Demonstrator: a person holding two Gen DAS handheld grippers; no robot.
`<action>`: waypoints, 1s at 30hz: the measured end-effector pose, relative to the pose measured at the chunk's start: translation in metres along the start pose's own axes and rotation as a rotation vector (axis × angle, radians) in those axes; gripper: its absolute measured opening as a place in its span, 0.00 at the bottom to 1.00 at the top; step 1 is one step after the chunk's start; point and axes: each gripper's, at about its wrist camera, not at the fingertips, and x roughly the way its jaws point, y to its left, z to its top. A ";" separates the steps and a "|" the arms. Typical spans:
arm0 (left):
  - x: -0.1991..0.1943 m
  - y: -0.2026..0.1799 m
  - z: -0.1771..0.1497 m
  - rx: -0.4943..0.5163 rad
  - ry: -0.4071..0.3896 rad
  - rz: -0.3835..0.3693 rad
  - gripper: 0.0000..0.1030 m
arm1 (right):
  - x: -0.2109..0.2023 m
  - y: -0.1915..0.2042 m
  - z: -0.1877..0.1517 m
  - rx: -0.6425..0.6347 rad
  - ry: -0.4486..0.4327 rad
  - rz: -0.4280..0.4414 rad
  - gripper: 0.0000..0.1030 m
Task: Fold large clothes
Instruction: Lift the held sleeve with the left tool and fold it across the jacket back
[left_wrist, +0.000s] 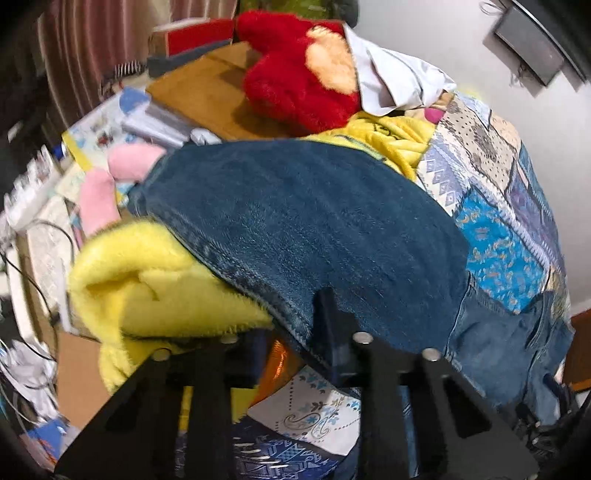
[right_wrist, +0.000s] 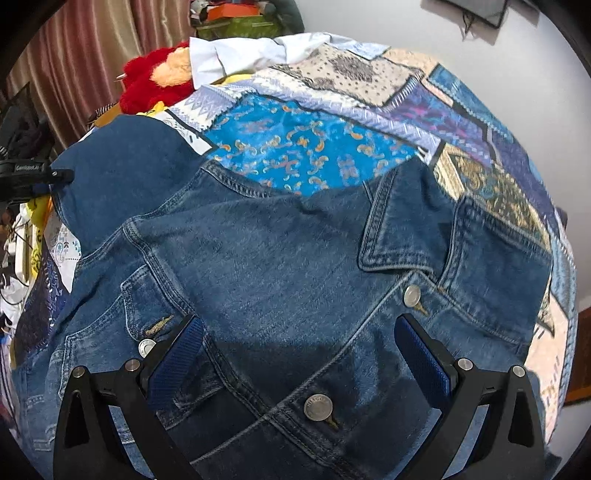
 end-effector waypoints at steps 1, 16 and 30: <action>-0.005 -0.003 0.000 0.018 -0.012 0.012 0.15 | -0.002 -0.002 -0.001 0.011 0.001 0.004 1.00; -0.063 -0.068 -0.016 0.239 -0.147 0.048 0.09 | -0.078 -0.042 -0.023 0.103 -0.134 -0.031 1.00; -0.013 -0.034 -0.038 0.017 0.069 -0.161 0.52 | -0.085 -0.064 -0.053 0.159 -0.124 -0.037 1.00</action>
